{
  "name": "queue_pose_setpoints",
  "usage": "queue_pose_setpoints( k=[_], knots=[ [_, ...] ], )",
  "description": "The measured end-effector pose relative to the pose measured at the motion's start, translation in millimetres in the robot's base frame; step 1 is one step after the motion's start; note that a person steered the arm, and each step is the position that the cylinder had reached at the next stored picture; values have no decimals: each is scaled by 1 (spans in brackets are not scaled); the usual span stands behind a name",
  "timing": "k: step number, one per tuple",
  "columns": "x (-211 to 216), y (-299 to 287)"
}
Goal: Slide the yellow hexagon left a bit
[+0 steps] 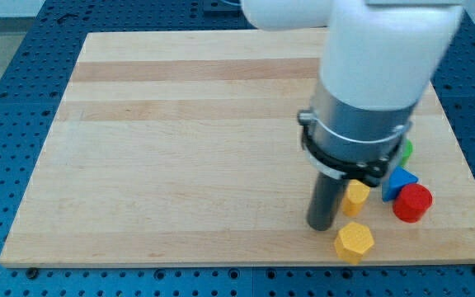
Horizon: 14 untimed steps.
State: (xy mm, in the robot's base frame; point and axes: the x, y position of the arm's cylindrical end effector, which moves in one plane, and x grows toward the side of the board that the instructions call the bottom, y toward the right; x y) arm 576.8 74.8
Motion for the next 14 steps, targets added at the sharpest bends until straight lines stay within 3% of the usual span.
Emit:
queue_pose_setpoints(
  k=[1, 2, 4, 5, 6, 8, 9, 10, 12, 13, 14],
  knots=[
    [6, -32],
    [40, -47],
    [41, -30],
    [41, 9],
    [-4, -8],
    [-6, -55],
    [-40, -102],
    [-135, -128],
    [-325, -106],
    [-331, -19],
    [-295, 90]
  ],
)
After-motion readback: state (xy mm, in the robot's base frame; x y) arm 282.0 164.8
